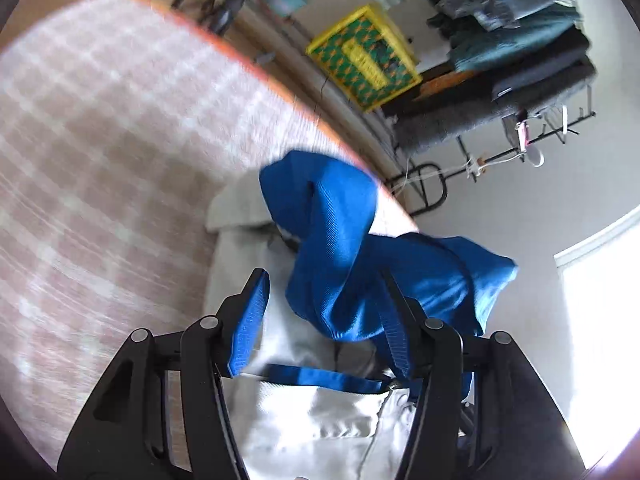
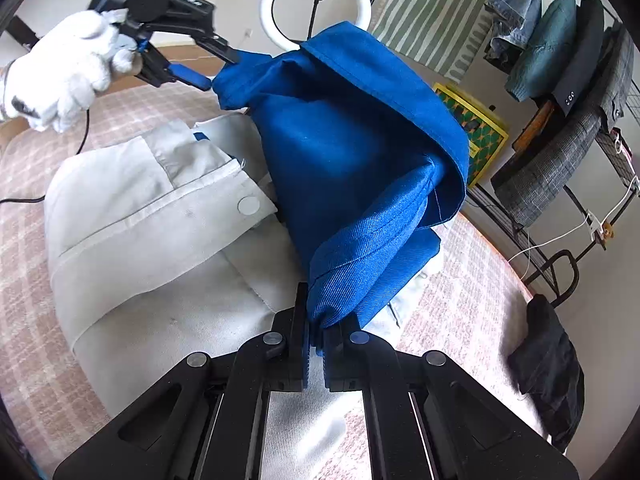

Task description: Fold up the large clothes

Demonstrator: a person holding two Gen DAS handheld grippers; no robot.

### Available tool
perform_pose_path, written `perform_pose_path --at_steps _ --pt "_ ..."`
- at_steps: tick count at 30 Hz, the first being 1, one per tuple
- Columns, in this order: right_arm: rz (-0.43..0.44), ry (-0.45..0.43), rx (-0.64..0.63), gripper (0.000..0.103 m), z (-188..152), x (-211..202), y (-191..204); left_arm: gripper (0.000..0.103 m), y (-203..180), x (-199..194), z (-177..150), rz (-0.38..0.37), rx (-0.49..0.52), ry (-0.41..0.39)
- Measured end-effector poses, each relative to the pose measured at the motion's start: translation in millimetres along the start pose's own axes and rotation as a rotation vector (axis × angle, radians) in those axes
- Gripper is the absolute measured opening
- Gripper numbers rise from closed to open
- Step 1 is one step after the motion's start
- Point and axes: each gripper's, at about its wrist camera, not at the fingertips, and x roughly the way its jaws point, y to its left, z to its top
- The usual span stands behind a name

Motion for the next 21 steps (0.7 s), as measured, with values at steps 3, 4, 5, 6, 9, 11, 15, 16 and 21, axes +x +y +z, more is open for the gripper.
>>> perform_pose_path --at_steps 3,4,5,6,9,11,15,16,21 --pt "-0.005 -0.002 -0.003 0.003 0.0 -0.6 -0.7 0.017 5.6 15.2 2.3 -0.028 -0.069 0.006" --pt "-0.010 -0.002 -0.008 0.003 -0.2 -0.5 -0.1 0.003 7.3 18.1 1.9 -0.051 -0.099 0.015" --pt "-0.016 -0.003 -0.012 0.003 -0.7 -0.3 0.5 0.003 5.9 17.8 0.5 -0.052 -0.102 0.002" --pt "-0.024 -0.004 -0.018 0.003 -0.9 -0.8 1.3 0.003 1.9 14.7 -3.6 -0.046 -0.084 -0.009" --pt "-0.070 -0.015 -0.034 0.003 -0.5 -6.5 1.1 0.002 -18.8 -1.2 -13.5 -0.037 -0.008 -0.013" --pt "-0.105 -0.029 -0.015 0.003 0.7 -14.2 -4.6 0.001 -28.7 -17.8 -23.4 -0.045 0.021 -0.010" --pt "-0.171 -0.065 0.033 0.003 3.7 -40.3 -17.0 0.001 -47.9 -53.5 -48.8 -0.056 0.077 0.010" --pt "-0.190 -0.075 0.034 0.003 3.9 -48.6 -17.4 0.001 -49.9 -61.5 -57.0 -0.056 0.090 0.020" --pt "-0.216 -0.110 0.069 0.003 -5.7 -88.9 -10.7 0.001 -39.5 -86.4 -103.9 -0.015 0.114 0.085"
